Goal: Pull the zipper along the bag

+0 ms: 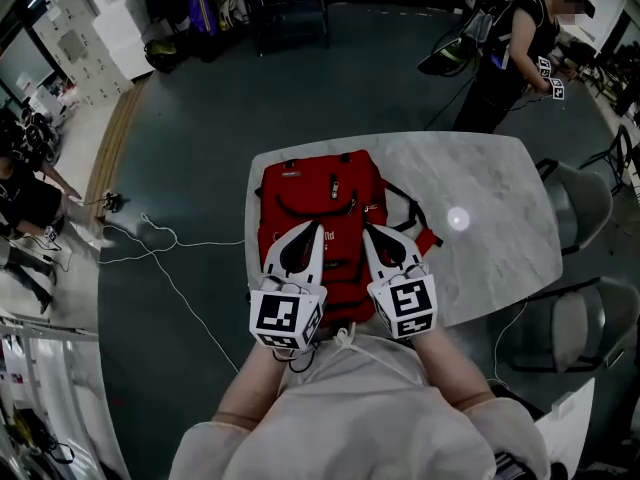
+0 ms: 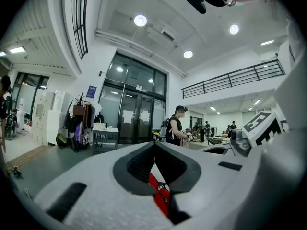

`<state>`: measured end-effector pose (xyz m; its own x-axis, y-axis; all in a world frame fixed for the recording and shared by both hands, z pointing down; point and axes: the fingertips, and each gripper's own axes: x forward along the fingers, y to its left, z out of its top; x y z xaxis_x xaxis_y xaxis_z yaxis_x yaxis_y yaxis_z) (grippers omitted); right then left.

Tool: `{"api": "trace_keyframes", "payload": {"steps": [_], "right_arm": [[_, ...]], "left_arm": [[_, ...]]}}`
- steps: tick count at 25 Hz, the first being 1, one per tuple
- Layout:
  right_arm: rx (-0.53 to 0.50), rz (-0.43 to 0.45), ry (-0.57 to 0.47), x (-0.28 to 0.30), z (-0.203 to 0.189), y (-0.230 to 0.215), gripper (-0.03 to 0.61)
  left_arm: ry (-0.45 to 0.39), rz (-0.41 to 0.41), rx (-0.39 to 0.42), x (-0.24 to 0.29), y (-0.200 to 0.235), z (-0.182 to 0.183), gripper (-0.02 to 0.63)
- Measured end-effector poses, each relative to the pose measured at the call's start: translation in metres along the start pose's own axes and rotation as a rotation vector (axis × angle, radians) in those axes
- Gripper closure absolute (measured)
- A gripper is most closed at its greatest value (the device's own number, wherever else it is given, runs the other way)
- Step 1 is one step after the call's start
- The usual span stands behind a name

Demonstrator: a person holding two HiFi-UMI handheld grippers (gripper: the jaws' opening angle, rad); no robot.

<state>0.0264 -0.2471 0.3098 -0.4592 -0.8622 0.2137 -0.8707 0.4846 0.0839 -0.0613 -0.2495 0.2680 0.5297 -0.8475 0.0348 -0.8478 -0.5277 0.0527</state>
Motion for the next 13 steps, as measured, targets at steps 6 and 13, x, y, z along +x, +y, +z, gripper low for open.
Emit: {"api": "trace_keyframes", "payload": {"steps": [6, 13], "right_arm": [[-0.012, -0.009, 0.004, 0.0, 0.0, 0.0, 0.552], [0.001, -0.013, -0.006, 0.005, -0.003, -0.014, 0.552]], "left_arm": [[0.013, -0.008, -0.012, 0.003, -0.002, -0.006, 0.595], [0.017, -0.012, -0.003, 0.016, -0.006, -0.011, 0.595]]}}
